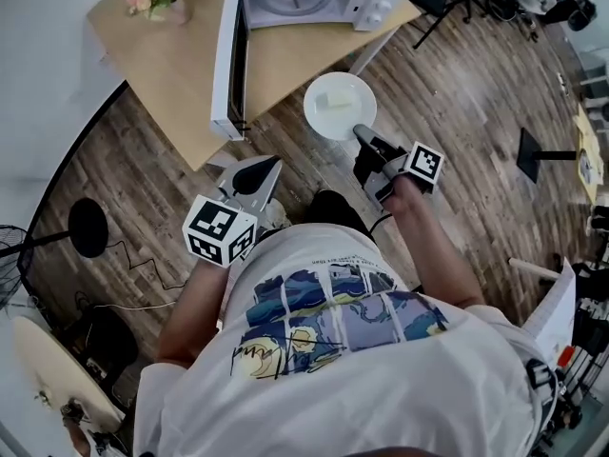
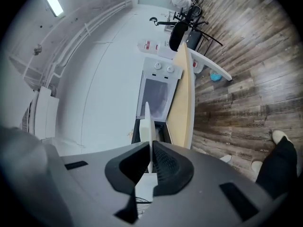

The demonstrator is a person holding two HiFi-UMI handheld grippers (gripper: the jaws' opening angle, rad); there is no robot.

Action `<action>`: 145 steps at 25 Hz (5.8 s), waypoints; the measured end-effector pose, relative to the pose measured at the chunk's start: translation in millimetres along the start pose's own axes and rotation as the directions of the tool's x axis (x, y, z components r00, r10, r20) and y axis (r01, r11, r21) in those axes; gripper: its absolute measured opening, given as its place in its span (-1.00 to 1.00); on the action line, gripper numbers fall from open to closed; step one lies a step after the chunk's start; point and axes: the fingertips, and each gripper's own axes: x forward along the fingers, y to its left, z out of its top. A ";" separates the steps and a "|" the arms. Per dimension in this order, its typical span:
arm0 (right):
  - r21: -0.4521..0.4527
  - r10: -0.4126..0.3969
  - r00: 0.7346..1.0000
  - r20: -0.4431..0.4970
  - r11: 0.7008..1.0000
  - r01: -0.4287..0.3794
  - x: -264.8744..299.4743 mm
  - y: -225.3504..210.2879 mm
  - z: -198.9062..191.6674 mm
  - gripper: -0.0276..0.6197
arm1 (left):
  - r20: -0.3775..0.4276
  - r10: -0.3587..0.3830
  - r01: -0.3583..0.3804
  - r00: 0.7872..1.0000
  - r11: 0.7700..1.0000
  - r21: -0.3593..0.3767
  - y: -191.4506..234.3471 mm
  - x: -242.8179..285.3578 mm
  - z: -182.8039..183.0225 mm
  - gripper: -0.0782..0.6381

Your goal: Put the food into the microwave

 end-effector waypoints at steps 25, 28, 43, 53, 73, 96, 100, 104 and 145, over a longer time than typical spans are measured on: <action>0.052 0.014 0.996 -0.086 0.999 -0.009 255.6 -15.8 158.5 -0.86 | -0.006 0.214 -0.214 0.977 0.976 -0.043 113.9 68.4 109.4 -0.76; 0.056 0.002 0.995 -0.096 0.998 0.003 277.6 -20.4 169.8 -0.87 | -0.005 0.253 -0.253 0.968 0.966 -0.056 127.4 70.0 114.1 -0.76; 0.001 -0.076 0.994 -0.081 0.997 0.077 366.5 -35.8 203.7 -0.86 | -0.020 0.387 -0.387 0.922 0.917 -0.096 159.1 65.7 117.6 -0.76; -0.095 -0.130 0.990 -0.054 0.988 0.124 395.1 -43.3 217.5 -0.86 | -0.045 0.447 -0.449 0.894 0.888 -0.096 165.6 50.8 113.6 -0.76; -0.666 -0.291 0.944 -0.154 0.737 0.118 403.3 -38.9 204.8 -0.35 | -0.045 0.452 -0.454 0.891 0.887 -0.083 165.4 49.7 118.2 -0.76; -0.948 -0.567 0.800 -0.196 0.317 -0.008 385.4 -52.7 177.1 -0.23 | -0.021 0.446 -0.446 0.895 0.890 -0.095 160.7 40.3 115.0 -0.76; -0.945 -0.561 0.807 -0.184 0.327 0.012 380.1 -51.5 178.2 -0.23 | -0.016 0.440 -0.439 0.898 0.893 -0.099 157.8 37.9 112.9 -0.76; -0.942 -0.555 0.813 -0.177 0.334 0.022 371.0 -48.6 175.9 -0.23 | -0.012 0.426 -0.425 0.905 0.900 -0.101 153.4 35.8 110.2 -0.76; -0.917 -0.470 0.868 -0.160 0.397 0.046 138.0 -14.0 25.5 -0.87 | 0.063 0.180 -0.182 0.982 0.983 0.019 71.9 -12.5 70.4 -0.76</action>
